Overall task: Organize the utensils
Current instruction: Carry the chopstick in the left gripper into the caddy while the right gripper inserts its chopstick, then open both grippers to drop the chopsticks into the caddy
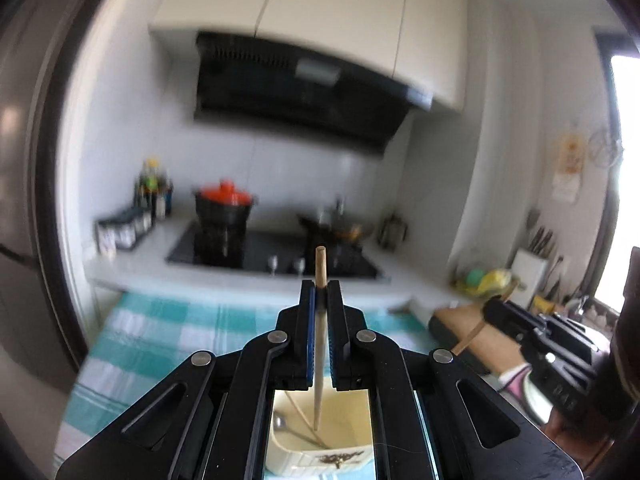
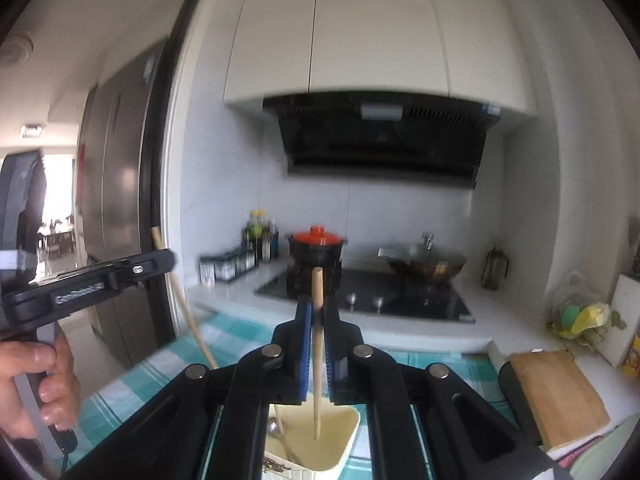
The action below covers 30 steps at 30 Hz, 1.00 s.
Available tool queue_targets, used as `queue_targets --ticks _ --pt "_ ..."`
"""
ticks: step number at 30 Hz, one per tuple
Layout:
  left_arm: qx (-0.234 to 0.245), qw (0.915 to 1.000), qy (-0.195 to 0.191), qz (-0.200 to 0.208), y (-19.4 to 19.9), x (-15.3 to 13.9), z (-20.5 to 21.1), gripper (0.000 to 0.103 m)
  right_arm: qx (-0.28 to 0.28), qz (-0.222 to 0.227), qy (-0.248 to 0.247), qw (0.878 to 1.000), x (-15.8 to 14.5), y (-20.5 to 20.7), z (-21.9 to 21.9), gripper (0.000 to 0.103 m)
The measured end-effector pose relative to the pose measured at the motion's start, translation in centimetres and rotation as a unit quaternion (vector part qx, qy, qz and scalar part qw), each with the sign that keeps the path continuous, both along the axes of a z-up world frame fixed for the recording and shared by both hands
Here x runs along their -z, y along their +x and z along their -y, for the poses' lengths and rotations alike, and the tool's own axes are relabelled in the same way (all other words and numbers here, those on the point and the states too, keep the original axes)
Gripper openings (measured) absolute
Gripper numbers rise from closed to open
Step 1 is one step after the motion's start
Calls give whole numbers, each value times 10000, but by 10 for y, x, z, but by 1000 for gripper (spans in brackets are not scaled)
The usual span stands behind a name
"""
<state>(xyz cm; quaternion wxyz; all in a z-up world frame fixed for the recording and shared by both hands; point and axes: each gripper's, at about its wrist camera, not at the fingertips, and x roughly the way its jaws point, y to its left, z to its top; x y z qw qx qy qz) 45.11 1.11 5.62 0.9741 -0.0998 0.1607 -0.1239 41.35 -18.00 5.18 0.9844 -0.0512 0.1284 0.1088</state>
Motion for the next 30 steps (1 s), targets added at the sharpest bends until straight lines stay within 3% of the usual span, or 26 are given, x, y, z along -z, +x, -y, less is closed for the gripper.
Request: queue_targets --ticks 2,5,9,15,17,18,19,23,25,28,30 --pt "96 9987 50 -501 27 19 5 4 -63 -682 -16 9976 21 33 -1 6" --pt "222 9928 205 -1156 58 48 13 4 -40 -1334 -40 9910 44 64 2 6" --pt "365 9801 437 -1904 88 81 22 4 20 -2165 -35 9763 73 100 5 6" --pt "466 9700 357 -2358 102 99 28 7 56 -2439 214 9695 83 117 13 10" --pt "446 9692 196 -2415 100 96 25 22 54 -2452 376 9687 81 117 16 29" --pt "445 9699 149 -2389 98 93 23 35 78 -2347 498 9708 75 111 19 45" --pt "448 9708 139 -2353 93 90 21 44 108 -2200 559 9738 70 102 22 48" --pt "697 9673 343 -2416 58 84 13 54 2 -1931 472 9800 53 67 30 48" --pt "916 9632 488 -2481 23 90 6 70 -151 -1936 303 9805 51 37 36 48" --pt "1155 9533 687 -2705 -28 118 -4 75 -339 -2153 -42 9760 70 -13 49 49" --pt "1134 9468 732 -2920 -68 150 -12 75 -290 -2314 -339 9718 102 -52 59 52"
